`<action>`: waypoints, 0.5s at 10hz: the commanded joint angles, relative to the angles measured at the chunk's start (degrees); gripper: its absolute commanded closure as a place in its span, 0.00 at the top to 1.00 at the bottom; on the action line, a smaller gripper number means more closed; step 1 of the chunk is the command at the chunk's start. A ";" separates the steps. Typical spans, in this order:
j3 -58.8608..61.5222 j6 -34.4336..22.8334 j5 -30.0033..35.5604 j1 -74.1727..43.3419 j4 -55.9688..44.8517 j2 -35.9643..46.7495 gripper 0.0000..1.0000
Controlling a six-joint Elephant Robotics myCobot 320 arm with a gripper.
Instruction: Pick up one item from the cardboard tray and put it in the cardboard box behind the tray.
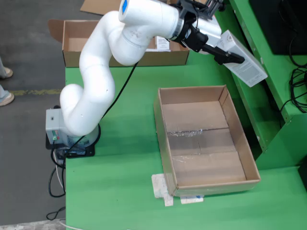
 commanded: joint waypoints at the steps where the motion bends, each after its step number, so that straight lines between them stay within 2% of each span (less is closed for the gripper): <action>1: 1.40 0.03 0.69 1.72 -1.27 2.78 0.00; 3: 1.40 0.06 1.44 2.34 -2.14 3.14 0.00; 5: 1.40 0.79 2.73 6.62 -8.35 5.93 0.00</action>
